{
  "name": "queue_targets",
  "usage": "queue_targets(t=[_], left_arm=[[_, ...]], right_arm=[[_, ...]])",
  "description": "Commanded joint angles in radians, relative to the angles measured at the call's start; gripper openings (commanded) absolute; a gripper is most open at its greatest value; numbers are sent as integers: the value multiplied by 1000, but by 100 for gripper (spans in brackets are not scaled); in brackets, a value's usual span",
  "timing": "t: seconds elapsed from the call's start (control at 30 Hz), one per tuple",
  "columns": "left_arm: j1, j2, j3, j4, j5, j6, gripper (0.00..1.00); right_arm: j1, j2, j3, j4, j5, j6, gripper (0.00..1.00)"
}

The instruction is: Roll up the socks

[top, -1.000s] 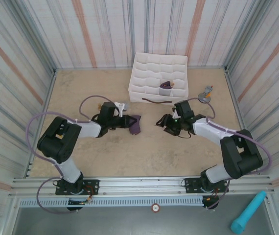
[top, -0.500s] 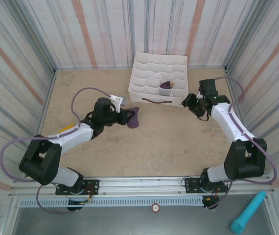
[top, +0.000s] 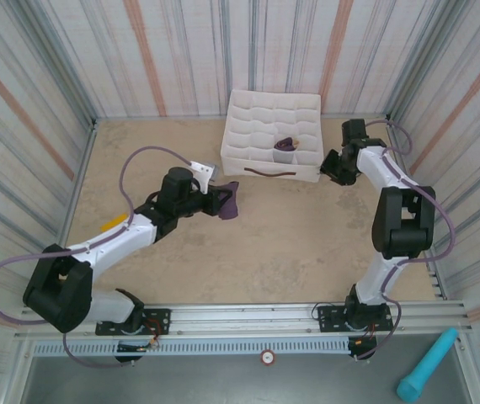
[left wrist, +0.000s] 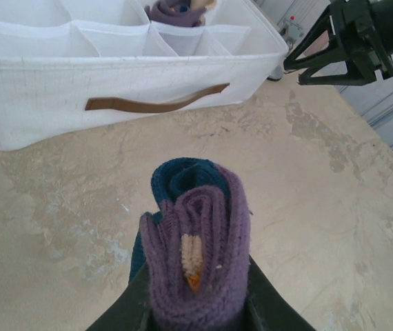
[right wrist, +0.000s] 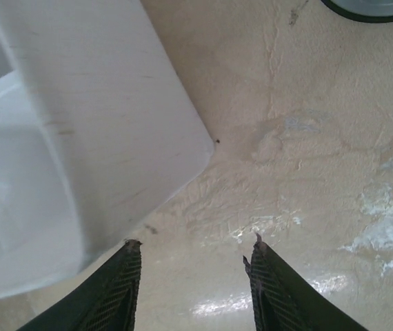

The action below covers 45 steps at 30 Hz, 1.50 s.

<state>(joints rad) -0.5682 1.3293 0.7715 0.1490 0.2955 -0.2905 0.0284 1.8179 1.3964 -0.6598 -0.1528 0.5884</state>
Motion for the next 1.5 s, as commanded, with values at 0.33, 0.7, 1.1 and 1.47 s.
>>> queue_targets(t=[0.33, 0.7, 1.1, 1.47], left_arm=[[-5, -40, 64, -47, -29, 79, 0], [-5, 32, 169, -2, -18, 123, 0], [-4, 90, 260, -16, -15, 168, 0], [-4, 76, 228, -4, -3, 146, 0]], right_arm=[[36, 15, -29, -27, 100, -117, 8], [57, -132, -131, -54, 68, -192, 0], [48, -249, -195, -42, 58, -193, 13], [19, -137, 23, -55, 56, -130, 65]])
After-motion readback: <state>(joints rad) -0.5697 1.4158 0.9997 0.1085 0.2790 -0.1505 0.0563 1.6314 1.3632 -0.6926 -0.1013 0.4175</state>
